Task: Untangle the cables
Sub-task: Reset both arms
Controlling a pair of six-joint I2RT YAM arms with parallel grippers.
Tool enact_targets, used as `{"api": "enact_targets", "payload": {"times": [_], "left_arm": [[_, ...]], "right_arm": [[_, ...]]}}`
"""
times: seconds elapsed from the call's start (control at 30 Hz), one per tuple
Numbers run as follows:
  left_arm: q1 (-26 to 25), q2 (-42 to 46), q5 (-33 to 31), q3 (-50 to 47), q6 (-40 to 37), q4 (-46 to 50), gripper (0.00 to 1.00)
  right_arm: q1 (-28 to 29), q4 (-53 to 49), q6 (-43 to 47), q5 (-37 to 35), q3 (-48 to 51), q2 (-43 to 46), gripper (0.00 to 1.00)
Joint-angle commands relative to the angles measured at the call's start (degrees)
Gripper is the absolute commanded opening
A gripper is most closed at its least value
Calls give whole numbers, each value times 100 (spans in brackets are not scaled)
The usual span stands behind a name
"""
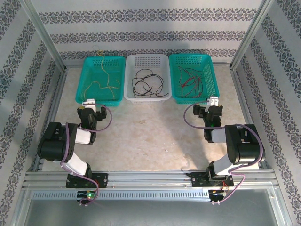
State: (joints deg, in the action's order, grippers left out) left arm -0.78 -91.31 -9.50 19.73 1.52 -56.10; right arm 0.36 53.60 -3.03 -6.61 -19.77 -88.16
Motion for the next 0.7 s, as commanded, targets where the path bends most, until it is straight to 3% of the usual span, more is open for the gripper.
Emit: {"api": "enact_targets", "payload": {"times": [0.0, 0.23, 0.67], "left_arm": [[-6, -58, 146, 77, 3, -268, 99], [-1, -25, 565, 197, -121, 26, 99], [-1, -24, 576, 208, -126, 52, 99]], "right_arm": [[-9, 238, -75, 150, -70, 58, 98], [62, 199, -5, 67, -101, 53, 98], [-18, -37, 57, 533, -238, 24, 98]]}}
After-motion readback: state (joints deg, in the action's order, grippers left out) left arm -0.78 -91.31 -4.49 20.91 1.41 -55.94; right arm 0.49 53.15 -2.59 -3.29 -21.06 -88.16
